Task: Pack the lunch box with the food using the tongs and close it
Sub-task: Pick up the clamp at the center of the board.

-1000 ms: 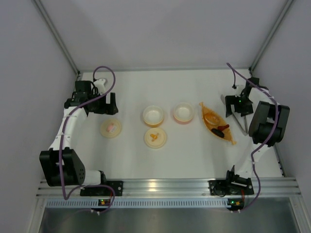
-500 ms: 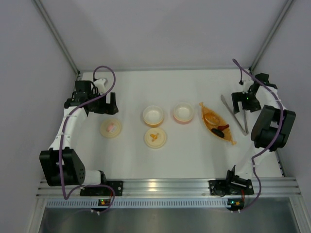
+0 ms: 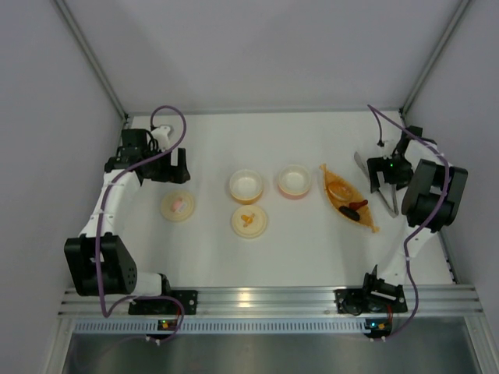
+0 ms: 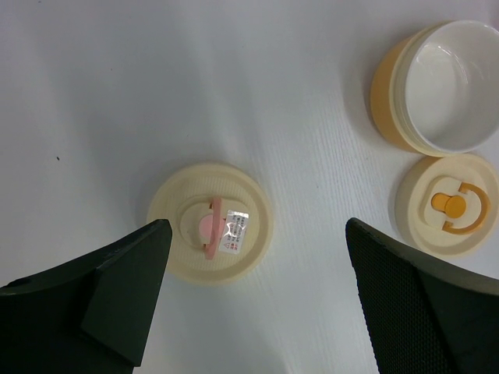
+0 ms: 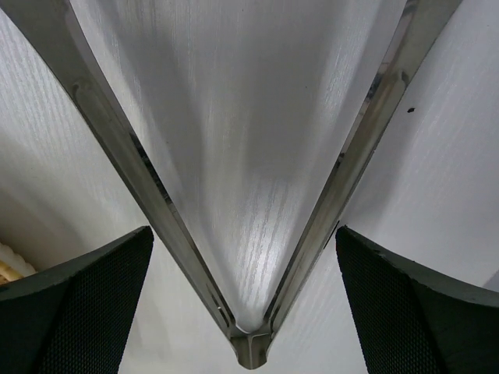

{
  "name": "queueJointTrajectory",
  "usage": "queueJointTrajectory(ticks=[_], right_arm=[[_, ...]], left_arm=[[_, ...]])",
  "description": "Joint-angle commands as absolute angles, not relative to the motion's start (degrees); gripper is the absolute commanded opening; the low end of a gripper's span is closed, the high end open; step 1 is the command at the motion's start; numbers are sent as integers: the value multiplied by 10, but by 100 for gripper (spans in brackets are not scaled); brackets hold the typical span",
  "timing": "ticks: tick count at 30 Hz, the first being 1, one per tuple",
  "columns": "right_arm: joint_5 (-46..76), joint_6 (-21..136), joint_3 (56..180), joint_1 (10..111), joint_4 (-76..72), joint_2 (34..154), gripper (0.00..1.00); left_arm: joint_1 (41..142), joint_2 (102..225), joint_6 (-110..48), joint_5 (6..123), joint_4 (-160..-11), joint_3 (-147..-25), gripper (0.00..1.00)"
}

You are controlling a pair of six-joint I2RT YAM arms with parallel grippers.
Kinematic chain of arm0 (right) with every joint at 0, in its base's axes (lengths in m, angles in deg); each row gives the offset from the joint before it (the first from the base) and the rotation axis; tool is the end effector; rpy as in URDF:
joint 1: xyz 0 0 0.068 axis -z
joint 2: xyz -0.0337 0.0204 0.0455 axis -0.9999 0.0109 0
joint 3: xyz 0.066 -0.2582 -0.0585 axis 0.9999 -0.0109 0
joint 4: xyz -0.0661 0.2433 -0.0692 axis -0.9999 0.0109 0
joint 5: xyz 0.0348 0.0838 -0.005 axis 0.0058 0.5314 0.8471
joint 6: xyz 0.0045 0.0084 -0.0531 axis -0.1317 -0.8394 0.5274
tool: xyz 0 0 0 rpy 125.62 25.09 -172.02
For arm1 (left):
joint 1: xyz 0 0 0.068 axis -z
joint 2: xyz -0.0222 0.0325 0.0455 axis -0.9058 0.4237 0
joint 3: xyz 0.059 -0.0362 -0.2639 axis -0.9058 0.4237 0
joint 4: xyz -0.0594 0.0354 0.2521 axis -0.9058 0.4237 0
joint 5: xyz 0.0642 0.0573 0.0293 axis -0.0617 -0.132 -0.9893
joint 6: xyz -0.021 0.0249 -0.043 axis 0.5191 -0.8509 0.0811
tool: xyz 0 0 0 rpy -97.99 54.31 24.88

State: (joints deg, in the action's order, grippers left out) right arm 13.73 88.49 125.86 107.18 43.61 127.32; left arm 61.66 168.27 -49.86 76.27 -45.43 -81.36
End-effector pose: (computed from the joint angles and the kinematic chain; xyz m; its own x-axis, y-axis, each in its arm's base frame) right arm 0.3770 -0.1168 0.1717 -0.9615 -0.1161 -0.2491 -0.1232 0.9923 0.0132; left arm 0.2955 0.0047 0.2980 -0.7350 0.0801 -0.6734 0.2653 0.9478 -0.1768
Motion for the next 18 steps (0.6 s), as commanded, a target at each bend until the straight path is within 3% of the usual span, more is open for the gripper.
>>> queueJointTrajectory(ticks=[1,12,18], right_arm=[[142,890,1279,1078,430,1280,100],[155,867,1292,1077,391,1324,97],[177,864,1271,1078,384,1321,83]], left_arm=[[617,1687,-503,772,-482,-814,98],[617,1702,-497,781,-484,-824,98],[617,1699,-499,776,-483,-823,98]])
